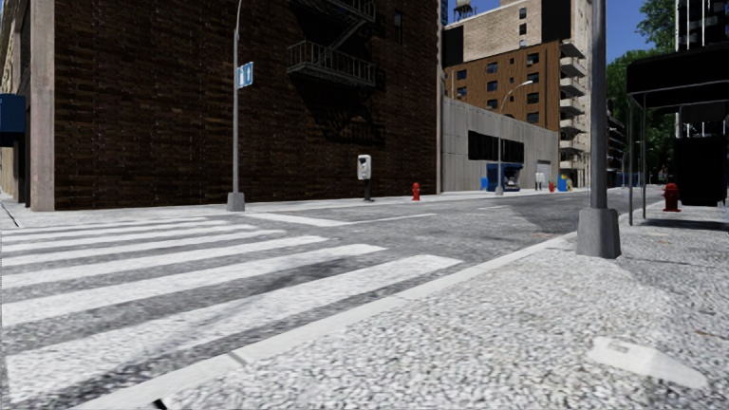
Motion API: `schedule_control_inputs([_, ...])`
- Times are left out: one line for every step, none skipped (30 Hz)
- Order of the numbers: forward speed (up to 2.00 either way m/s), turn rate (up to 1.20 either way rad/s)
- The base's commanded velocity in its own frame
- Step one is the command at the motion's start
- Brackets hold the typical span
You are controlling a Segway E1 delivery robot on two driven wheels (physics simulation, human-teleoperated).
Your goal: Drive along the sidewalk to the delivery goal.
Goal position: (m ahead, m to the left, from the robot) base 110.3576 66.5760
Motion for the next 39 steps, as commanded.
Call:
schedule_control_inputs([2.0, 0.0])
schedule_control_inputs([2.0, 0.0])
schedule_control_inputs([2.0, 0.0])
schedule_control_inputs([2.0, 0.08])
schedule_control_inputs([2.0, 0.16])
schedule_control_inputs([2.0, 0.24])
schedule_control_inputs([2.0, 0.31])
schedule_control_inputs([2.0, 0.37])
schedule_control_inputs([2.0, 0.37])
schedule_control_inputs([2.0, 0.52])
schedule_control_inputs([2.0, 0.66])
schedule_control_inputs([2.0, 0.75])
schedule_control_inputs([2.0, 0.83])
schedule_control_inputs([2.0, 0.89])
schedule_control_inputs([2.0, 0.93])
schedule_control_inputs([2.0, 0.93])
schedule_control_inputs([2.0, 0.95])
schedule_control_inputs([2.0, 0.98])
schedule_control_inputs([2.0, 0.99])
schedule_control_inputs([2.0, 0.99])
schedule_control_inputs([2.0, 0.99])
schedule_control_inputs([2.0, 0.99])
schedule_control_inputs([2.0, 0.99])
schedule_control_inputs([2.0, 0.99])
schedule_control_inputs([2.0, 0.99])
schedule_control_inputs([2.0, 0.99])
schedule_control_inputs([2.0, 0.97])
schedule_control_inputs([2.0, 0.93])
schedule_control_inputs([2.0, 0.71])
schedule_control_inputs([2.0, 0.48])
schedule_control_inputs([2.0, 0.48])
schedule_control_inputs([2.0, 0.41])
schedule_control_inputs([2.0, 0.4])
schedule_control_inputs([2.0, 0.39])
schedule_control_inputs([2.0, 0.38])
schedule_control_inputs([2.0, 0.36])
schedule_control_inputs([2.0, 0.32])
schedule_control_inputs([2.0, 0.27])
schedule_control_inputs([2.0, 0.24])
